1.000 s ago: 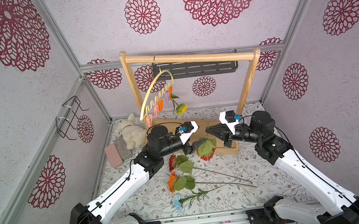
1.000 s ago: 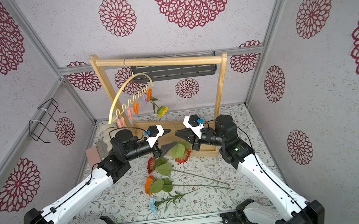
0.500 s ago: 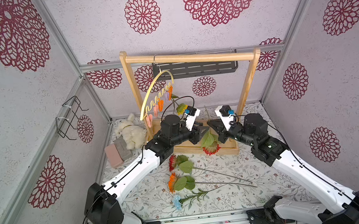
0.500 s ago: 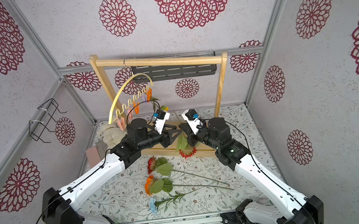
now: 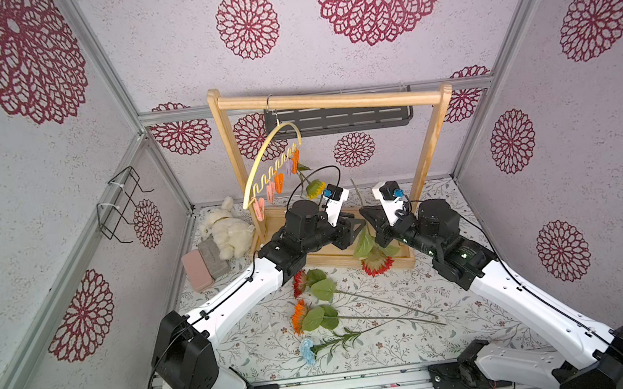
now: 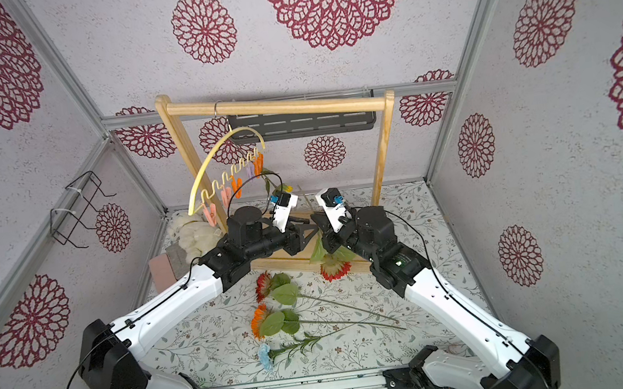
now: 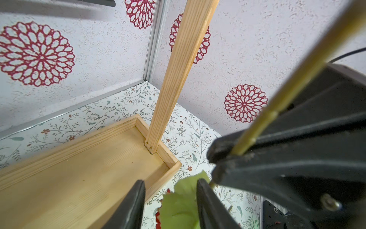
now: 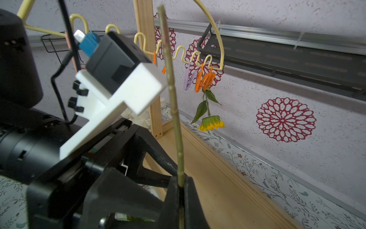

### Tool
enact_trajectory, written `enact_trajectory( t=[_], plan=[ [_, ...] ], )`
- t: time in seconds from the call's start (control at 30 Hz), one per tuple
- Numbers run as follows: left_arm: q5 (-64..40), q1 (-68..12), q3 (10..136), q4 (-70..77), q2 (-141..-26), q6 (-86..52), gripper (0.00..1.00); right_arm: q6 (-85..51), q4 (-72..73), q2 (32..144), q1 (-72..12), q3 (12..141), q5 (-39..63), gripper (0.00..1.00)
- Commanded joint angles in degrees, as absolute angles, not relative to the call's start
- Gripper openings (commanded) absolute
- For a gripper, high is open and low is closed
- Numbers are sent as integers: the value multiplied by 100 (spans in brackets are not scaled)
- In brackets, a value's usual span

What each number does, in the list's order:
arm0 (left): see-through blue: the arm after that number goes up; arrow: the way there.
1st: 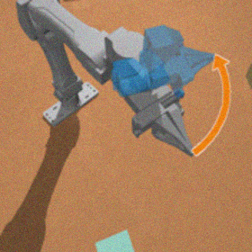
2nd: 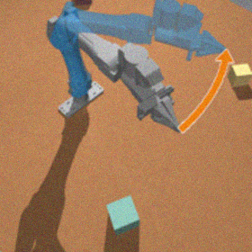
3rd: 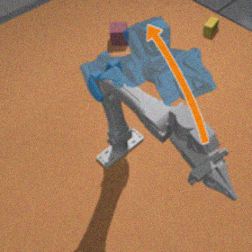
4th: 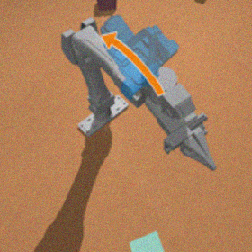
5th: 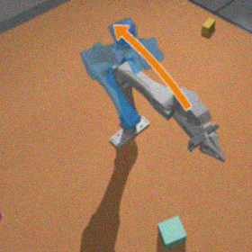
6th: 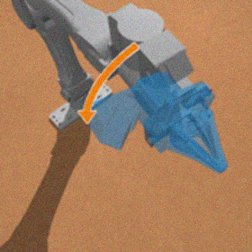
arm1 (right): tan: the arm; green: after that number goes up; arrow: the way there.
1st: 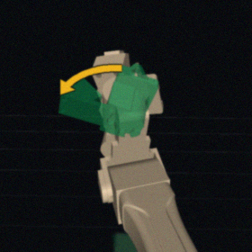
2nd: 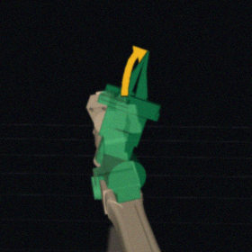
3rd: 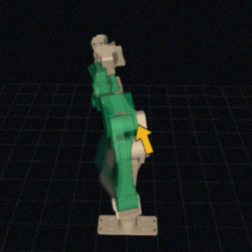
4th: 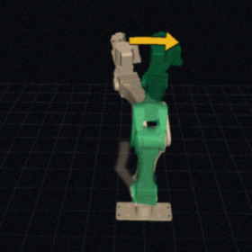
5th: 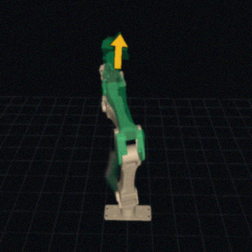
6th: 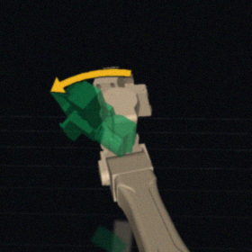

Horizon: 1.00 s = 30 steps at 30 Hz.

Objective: Dry the flowers on a clothes hanger
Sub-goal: Pick up the flower at the center of the board.

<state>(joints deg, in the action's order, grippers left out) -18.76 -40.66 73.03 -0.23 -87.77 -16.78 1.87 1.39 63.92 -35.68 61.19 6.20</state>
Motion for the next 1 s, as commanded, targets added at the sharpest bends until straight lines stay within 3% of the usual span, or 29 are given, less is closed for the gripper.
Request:
enact_trajectory(
  t=[0.0, 0.3, 0.67, 0.83, 0.87, 0.93, 0.97],
  plan=[
    [-2548, -4053, 7111, 286, -8494, -1571, 50, 79, 343, 6333, -3604, 6141, 397, 0],
    [-3282, -3903, 6958, 500, -8360, -1902, 54, -47, 549, 6343, -3604, 6069, 764, 0],
    [-2708, -3938, 7135, 835, -8732, -2287, 35, -289, 677, 6329, -3621, 6004, 1085, 0],
    [-2412, -3972, 7147, 882, -8778, -2279, 35, -360, 677, 6342, -3621, 6003, 1151, 0],
    [-2409, -3973, 7137, 923, -8774, -2276, 31, -372, 679, 6345, -3621, 6003, 1162, 0],
    [-2453, -3973, 7090, 1026, -8747, -2251, 9, -354, 661, 6352, -3630, 5999, 1160, 0],
    [-2478, -3973, 7061, 1086, -8731, -2234, 3, -340, 650, 6354, -3622, 6001, 1161, 0]
  ],
)
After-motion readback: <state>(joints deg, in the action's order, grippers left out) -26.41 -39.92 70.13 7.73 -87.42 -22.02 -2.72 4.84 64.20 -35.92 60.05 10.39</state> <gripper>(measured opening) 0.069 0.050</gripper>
